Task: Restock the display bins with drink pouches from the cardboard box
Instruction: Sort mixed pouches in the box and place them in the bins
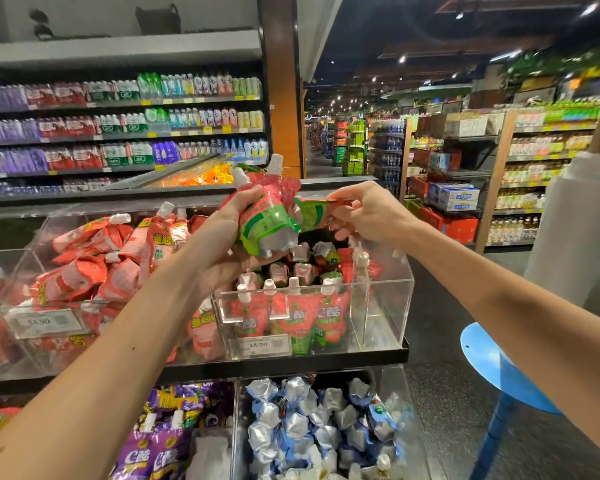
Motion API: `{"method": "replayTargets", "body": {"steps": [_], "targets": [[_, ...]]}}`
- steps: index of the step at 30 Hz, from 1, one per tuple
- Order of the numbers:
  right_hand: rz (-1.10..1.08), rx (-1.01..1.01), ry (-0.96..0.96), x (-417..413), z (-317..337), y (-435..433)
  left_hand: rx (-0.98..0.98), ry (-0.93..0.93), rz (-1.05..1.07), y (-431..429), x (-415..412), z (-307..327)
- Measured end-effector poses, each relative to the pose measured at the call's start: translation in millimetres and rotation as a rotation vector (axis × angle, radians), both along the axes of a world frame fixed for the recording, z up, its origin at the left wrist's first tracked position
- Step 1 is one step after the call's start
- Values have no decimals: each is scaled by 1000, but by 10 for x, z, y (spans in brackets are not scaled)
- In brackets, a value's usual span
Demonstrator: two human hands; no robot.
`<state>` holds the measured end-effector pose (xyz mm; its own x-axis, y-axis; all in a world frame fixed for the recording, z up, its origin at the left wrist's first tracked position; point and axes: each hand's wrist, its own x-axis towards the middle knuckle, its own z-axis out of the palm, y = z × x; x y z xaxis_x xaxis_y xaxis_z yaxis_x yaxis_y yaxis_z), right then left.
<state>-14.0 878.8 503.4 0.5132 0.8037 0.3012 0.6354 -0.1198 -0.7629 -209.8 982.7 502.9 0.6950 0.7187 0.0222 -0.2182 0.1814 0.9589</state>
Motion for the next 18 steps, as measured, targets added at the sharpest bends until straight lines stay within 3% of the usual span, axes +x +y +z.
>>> {"method": "replayTargets", "body": {"steps": [4, 11, 16, 18], "targets": [[33, 9, 276, -44, 19, 41, -60, -12, -97, -79, 68, -93], [13, -48, 384, -147, 73, 22, 2, 10, -62, -141, 245, -303], [326, 49, 1089, -142, -51, 70, -12, -31, 0, 34, 218, -330], [373, -1, 989, -207, -133, 189, 0, -26, 13, 59, 182, -316]]}}
